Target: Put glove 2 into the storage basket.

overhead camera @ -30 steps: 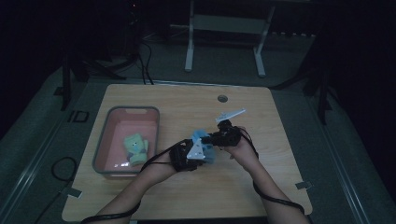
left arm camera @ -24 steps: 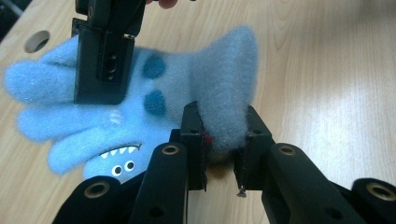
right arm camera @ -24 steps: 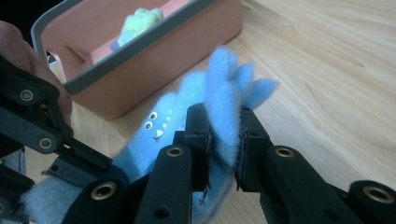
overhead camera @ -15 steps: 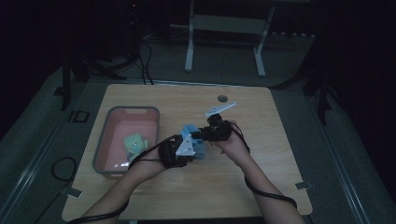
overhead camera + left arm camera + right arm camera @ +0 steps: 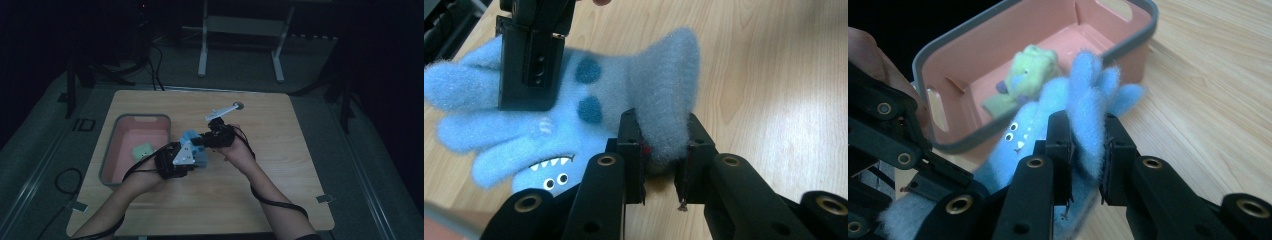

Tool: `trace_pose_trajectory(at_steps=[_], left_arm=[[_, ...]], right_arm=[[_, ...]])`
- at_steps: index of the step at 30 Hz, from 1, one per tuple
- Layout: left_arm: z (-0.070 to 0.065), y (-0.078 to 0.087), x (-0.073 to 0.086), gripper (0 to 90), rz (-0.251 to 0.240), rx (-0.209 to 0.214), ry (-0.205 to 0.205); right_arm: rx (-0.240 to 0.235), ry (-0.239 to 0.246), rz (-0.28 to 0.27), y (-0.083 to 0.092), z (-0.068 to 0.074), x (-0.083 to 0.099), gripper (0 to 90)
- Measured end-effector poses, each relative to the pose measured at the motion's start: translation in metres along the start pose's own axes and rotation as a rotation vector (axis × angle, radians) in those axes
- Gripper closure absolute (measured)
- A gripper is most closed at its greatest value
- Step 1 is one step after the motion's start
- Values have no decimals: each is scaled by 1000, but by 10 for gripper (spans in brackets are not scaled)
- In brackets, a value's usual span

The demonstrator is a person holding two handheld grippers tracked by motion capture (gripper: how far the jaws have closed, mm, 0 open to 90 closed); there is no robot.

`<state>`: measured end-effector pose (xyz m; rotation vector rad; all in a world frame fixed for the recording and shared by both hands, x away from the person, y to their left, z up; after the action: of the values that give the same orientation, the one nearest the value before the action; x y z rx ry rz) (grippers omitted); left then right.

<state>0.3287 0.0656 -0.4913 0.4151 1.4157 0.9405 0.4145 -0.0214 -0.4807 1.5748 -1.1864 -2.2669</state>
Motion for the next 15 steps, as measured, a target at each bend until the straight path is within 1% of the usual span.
trace_pose_trajectory(at_steps=[5, 8, 9, 10, 15], left_arm=[[4, 9, 10, 770, -6, -25, 15], [5, 12, 14, 770, -2, -26, 21], [6, 16, 20, 770, 0, -31, 28], [7, 18, 22, 770, 0, -34, 32], [11, 28, 34, 770, -6, -50, 50]], right_arm=[[-10, 8, -1, -10, 8, -11, 782], [-15, 10, -3, -15, 11, -14, 782], [-13, 13, -1, -17, 12, -15, 782], [-15, 15, 2, -23, 16, -18, 783], [-18, 26, 2, -34, 25, -28, 783]])
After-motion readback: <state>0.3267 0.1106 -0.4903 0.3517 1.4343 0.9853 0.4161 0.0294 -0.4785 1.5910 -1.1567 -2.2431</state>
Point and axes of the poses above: each handheld gripper's, and its own axes: y roughly backward along the jaws, x roughly out of its underside, z roughly to its left, the point moved 7 cm from there along -y, roughly forward along the jaws, and after that the axes turned 8 degrees about x, right-handed, at the moved point
